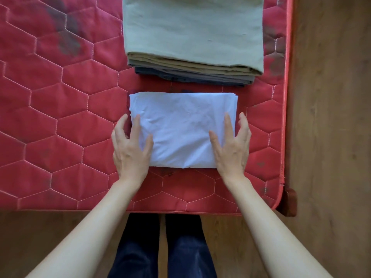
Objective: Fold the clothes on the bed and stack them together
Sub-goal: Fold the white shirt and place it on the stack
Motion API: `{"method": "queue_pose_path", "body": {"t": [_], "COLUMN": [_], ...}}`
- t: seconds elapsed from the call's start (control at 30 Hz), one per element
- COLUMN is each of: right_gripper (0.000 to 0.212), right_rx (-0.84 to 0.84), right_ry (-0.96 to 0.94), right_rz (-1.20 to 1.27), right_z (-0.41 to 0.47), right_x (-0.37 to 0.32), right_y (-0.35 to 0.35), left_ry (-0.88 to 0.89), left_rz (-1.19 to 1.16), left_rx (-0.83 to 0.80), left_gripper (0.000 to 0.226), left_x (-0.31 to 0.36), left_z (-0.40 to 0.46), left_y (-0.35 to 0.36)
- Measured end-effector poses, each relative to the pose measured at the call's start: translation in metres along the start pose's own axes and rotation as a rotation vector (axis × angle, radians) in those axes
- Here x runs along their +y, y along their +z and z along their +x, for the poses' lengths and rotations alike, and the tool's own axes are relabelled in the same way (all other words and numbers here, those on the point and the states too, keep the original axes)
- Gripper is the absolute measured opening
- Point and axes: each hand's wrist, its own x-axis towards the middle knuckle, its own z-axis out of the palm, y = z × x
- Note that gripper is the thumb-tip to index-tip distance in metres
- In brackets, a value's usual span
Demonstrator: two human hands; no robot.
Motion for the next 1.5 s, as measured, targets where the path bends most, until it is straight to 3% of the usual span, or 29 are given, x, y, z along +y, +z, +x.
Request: {"method": "queue_pose_path", "body": {"t": [0.1,0.2,0.33,0.47,0.6,0.67,0.73,0.83,0.93,1.07,1.13,1.23,1.37,1.5], "right_gripper": [0.046,0.045,0.05,0.056,0.056,0.054,0.051,0.052,0.056,0.057,0.058,0.061,0.074,0.077], "right_rx": [0.138,0.035,-0.115,-0.02,-0.109,-0.037,0.046,-0.098,-0.214,-0.249,-0.248,-0.151,-0.418,-0.446], "right_ry": [-0.243,-0.387,-0.348,-0.127,0.005,-0.013,-0.103,-0.198,-0.159,-0.158,-0.156,0.013,0.155,0.162], "right_rz": [-0.124,-0.147,-0.315,-0.332,-0.281,-0.249,-0.237,-0.294,-0.376,-0.394,-0.368,-0.292,-0.121,-0.008], "right_z": [0.0,0.007,0.02,0.007,-0.002,0.006,0.021,0.042,0.045,0.045,0.048,0.037,0.014,0.022], "right_x": [-0.023,-0.052,-0.034,-0.002,-0.002,-0.01,-0.021,-0.034,-0.028,-0.028,-0.03,-0.018,0.016,0.015], "right_y": [0.009,0.033,0.059,0.06,0.046,0.037,0.035,0.047,0.06,0.061,0.056,0.043,0.037,0.029], "left_ry": [0.317,0.497,0.393,0.286,0.138,0.143,0.258,0.508,0.374,0.31,0.312,0.221,0.195,0.181], "left_rz": [0.081,0.181,0.353,0.388,0.444,0.484,0.442,0.368,0.415,0.446,0.443,0.435,0.377,0.339], "left_rx": [0.09,0.017,-0.204,-0.161,-0.226,-0.178,-0.083,-0.099,-0.281,-0.358,-0.359,-0.301,-0.439,-0.471], "left_gripper": [0.046,0.046,0.051,0.056,0.059,0.059,0.058,0.053,0.056,0.059,0.06,0.057,0.057,0.059], "left_x": [0.012,0.036,0.02,-0.014,-0.016,-0.007,0.009,0.026,0.016,0.013,0.013,-0.01,-0.034,-0.026], "left_z": [0.005,0.013,0.03,0.035,0.034,0.037,0.04,0.047,0.054,0.056,0.058,0.055,0.052,0.059], "left_y": [0.009,0.036,0.064,0.063,0.049,0.043,0.045,0.061,0.077,0.079,0.073,0.056,0.049,0.045]}}
